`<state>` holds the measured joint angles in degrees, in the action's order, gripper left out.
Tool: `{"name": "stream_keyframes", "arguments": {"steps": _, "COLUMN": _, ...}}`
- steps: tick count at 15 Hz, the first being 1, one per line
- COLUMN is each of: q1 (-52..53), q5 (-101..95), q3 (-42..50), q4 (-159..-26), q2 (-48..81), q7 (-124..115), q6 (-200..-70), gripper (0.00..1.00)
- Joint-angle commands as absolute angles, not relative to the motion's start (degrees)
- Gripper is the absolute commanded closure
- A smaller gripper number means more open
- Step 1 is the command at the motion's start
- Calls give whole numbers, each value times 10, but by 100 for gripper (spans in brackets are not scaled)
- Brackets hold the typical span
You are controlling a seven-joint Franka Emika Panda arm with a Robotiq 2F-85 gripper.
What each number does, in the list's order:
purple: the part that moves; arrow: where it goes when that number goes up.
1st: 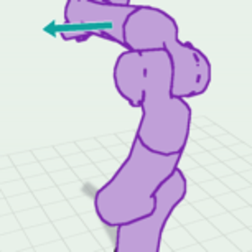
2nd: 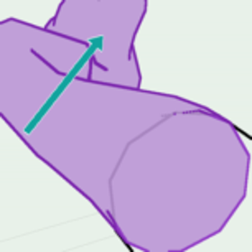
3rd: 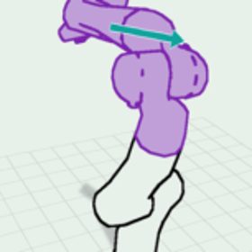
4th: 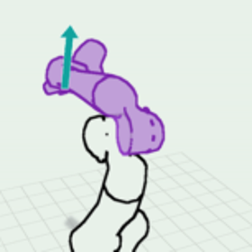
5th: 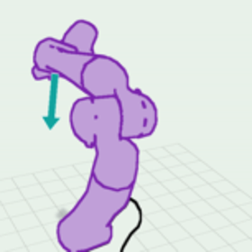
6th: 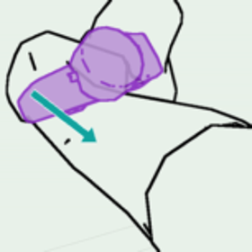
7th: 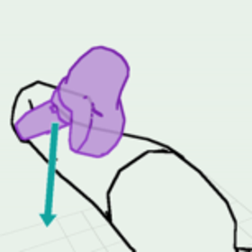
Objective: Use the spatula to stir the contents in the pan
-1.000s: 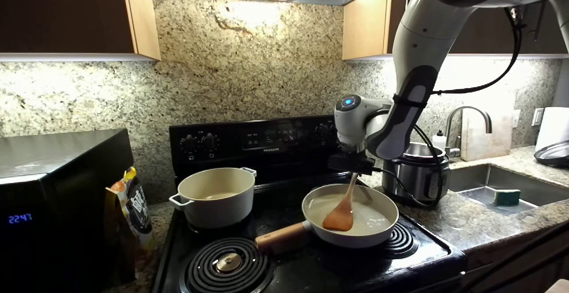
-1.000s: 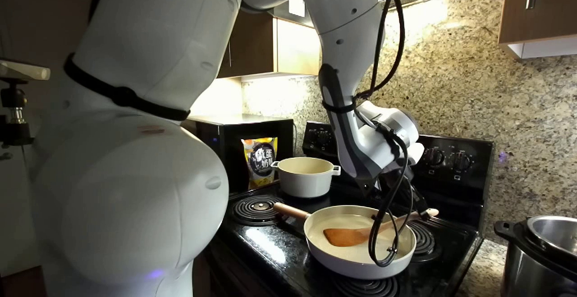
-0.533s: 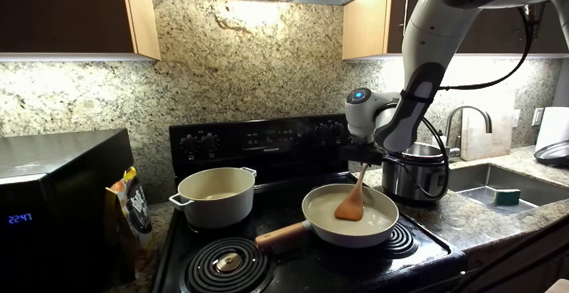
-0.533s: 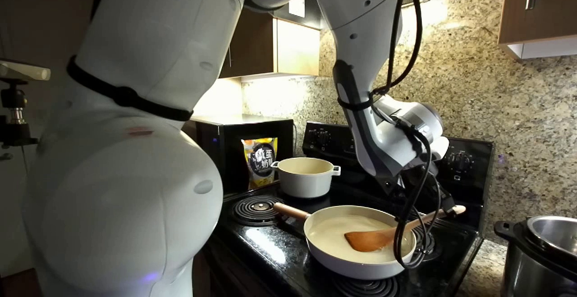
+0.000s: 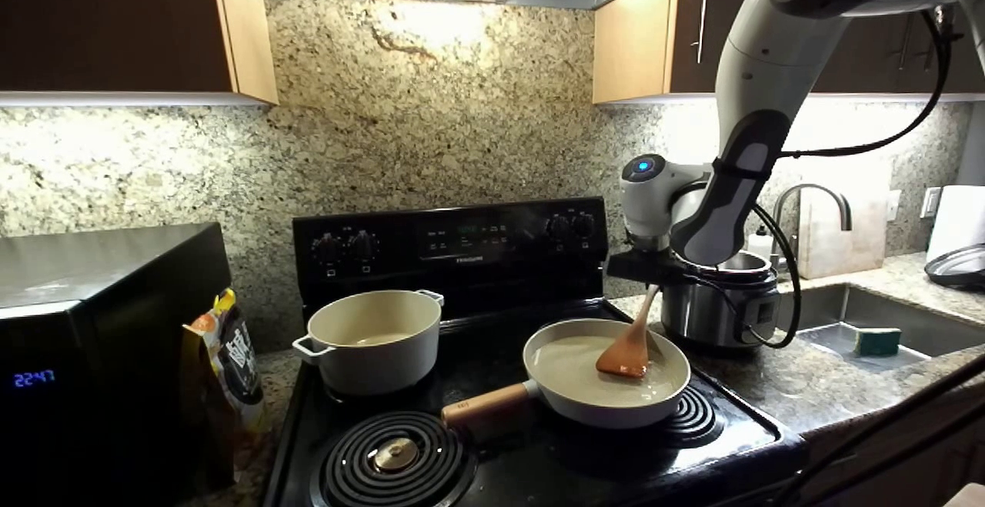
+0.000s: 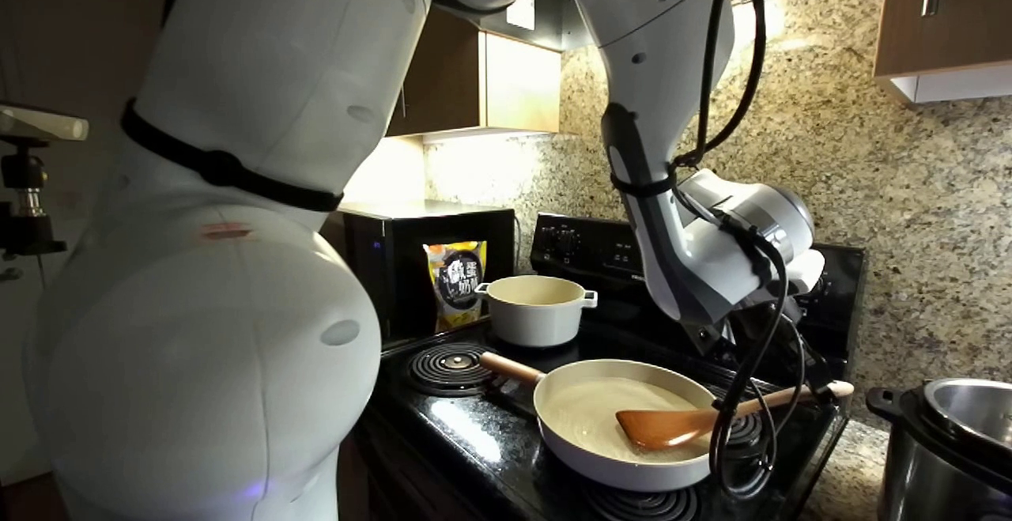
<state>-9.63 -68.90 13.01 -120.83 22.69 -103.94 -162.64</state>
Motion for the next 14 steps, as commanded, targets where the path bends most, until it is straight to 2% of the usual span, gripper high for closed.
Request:
{"name": "stream_keyframes", "arguments": {"steps": 1, "q1": -95, "q5": -677, "q3": 116, "q4": -1235, "q2": 212, "q7": -1032, "q6": -1633, "gripper": 89}}
{"name": "stream_keyframes", "arguments": {"steps": 10, "q1": -103, "q5": -614, "q3": 69, "q4": -1231, "q2": 226, "q7": -1001, "q6": -1618, "gripper": 89}}
{"name": "stream_keyframes", "arguments": {"steps": 14, "q1": -99, "q5": -633, "q3": 76, "q4": -1208, "q2": 225, "q7": -995, "q6": -1603, "gripper": 89}}
